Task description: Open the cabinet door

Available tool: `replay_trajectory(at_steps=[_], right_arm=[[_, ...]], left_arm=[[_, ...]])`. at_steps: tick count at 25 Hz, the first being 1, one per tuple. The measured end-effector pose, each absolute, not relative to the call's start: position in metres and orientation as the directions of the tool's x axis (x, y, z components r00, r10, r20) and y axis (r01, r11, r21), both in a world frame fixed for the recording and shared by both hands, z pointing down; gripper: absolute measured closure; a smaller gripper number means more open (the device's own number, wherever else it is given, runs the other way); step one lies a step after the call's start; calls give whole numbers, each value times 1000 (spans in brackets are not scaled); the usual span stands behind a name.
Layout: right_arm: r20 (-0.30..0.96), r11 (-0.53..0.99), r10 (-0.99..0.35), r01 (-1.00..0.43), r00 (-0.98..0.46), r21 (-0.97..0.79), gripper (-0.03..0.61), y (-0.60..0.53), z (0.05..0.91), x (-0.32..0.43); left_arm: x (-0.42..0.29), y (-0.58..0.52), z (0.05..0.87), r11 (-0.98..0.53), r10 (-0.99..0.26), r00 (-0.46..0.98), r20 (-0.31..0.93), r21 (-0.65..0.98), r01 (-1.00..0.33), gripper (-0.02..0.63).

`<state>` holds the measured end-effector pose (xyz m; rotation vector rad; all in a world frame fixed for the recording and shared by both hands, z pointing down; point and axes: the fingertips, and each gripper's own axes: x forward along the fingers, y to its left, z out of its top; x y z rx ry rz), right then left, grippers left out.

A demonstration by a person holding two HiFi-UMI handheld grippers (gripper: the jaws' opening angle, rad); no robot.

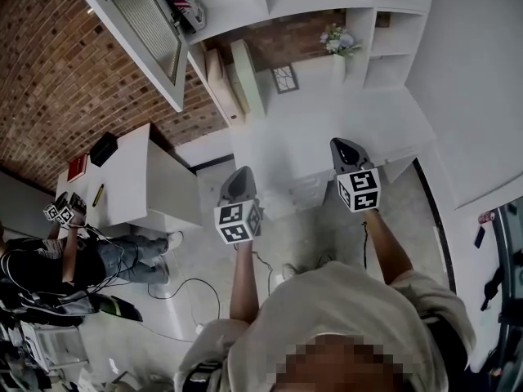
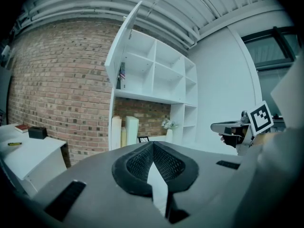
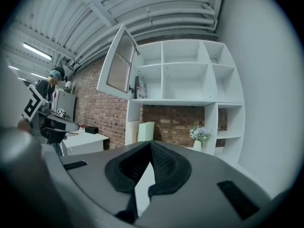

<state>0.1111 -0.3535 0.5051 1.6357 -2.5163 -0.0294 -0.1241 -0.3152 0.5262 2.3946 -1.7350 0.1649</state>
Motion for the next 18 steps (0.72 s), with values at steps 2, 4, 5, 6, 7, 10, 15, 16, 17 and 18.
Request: replay_trajectory(at_steps=[2,4,5,6,7,10,15,16,17,18], right_arm=[[107,413,-909,-907,-403,89,565,-356,505,111],[106,412,-909,-907,-402,85,565,-358,506,111],[107,411,-909,-908,-402,84,565,-360,506,111],[107,411,-909,-908,-402,83,565,-361,506,111],[107,411,-909,-908,-402,81,565,-362,506,111],[109,412,-909,-908,-403,82,565,-366,508,110],[113,412,-909,-907,-402,87,565,-368,510,111],[113,412,-909,-907,-401,88,565,-368,510,111],[114,411,-909,-907,-401,89,565,-369,510,111],[114,410,-910,-908,-400,91,565,-369,510,111]], left_arm=[[-124,-317,526,-299,-931,309,196,81,-951,588],[-125,-319,526,-297,-931,307,197,81,-951,588],[-125,-320,526,-297,-931,307,198,80,-952,588],[-125,-321,526,-296,-931,306,198,80,-952,588],[-126,-322,526,-294,-932,304,198,79,-953,588],[-127,-325,526,-292,-933,302,196,78,-953,588],[-126,-329,527,-293,-933,303,195,80,-953,588],[-125,-329,527,-295,-931,305,199,78,-952,588],[-124,-329,527,-299,-929,308,203,77,-951,588],[-124,-329,528,-303,-927,312,207,75,-950,588]])
